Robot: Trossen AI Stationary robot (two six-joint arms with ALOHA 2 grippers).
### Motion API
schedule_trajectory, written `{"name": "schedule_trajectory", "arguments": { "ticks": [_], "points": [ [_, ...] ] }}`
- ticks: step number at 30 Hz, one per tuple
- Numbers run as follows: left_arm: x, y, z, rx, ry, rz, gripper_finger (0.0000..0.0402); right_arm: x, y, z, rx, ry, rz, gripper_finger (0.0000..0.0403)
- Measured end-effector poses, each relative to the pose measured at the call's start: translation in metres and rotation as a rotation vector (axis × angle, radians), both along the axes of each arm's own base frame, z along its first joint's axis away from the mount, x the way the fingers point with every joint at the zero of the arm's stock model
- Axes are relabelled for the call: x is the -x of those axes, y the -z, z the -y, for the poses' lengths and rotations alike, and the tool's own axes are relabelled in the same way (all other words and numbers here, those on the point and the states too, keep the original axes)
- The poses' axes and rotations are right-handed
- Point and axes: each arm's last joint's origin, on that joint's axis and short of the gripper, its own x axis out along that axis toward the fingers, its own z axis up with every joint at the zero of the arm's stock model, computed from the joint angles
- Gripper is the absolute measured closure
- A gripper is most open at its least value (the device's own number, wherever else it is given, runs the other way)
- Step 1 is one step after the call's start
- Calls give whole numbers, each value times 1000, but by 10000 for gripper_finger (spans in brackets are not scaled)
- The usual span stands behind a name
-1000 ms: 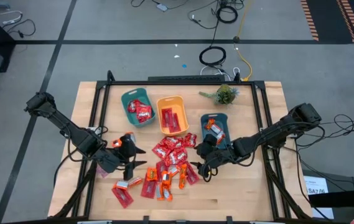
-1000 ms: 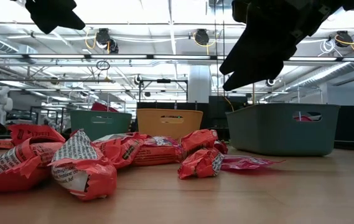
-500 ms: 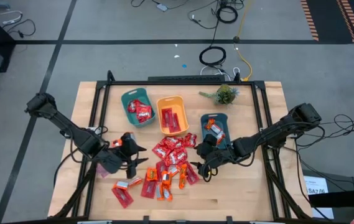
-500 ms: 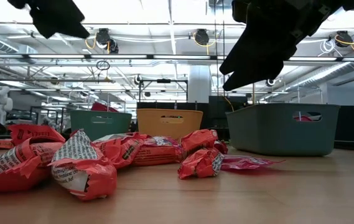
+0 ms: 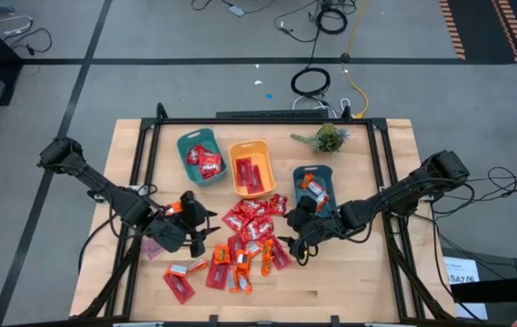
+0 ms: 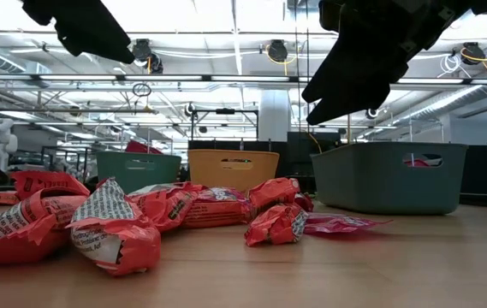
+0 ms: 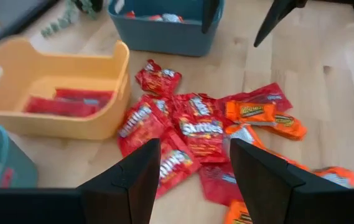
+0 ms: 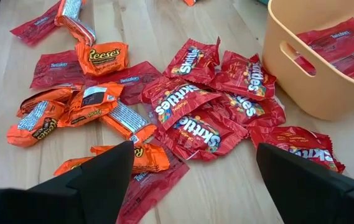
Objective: Sort candy
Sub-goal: Put the orange wrapper chocolate into the dark blue bin
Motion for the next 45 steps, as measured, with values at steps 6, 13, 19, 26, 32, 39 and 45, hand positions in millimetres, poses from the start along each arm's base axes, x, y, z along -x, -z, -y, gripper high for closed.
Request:
{"name": "schedule_trajectory", "arguments": {
  "ticks": [6,13,19,26,32,39,45],
  "points": [
    [0,0,-1,23,-41,17,198,0,0,0,0,0,0,71],
    [0,0,-1,34,-41,15,156,0,0,0,0,0,0,71],
    [0,0,0,36,-40,15,82,0,0,0,0,0,0,71],
    [0,0,1,82,-35,15,63,0,0,0,0,1,0,71],
    [0,0,1,127,-53,12,63,0,0,0,0,0,0,71],
    [5,9,-13,219,-268,-42,63,0,0,0,0,0,0,71],
    [17,20,-33,285,-551,-136,63,0,0,0,-2,1,0,71]
  ]
}}
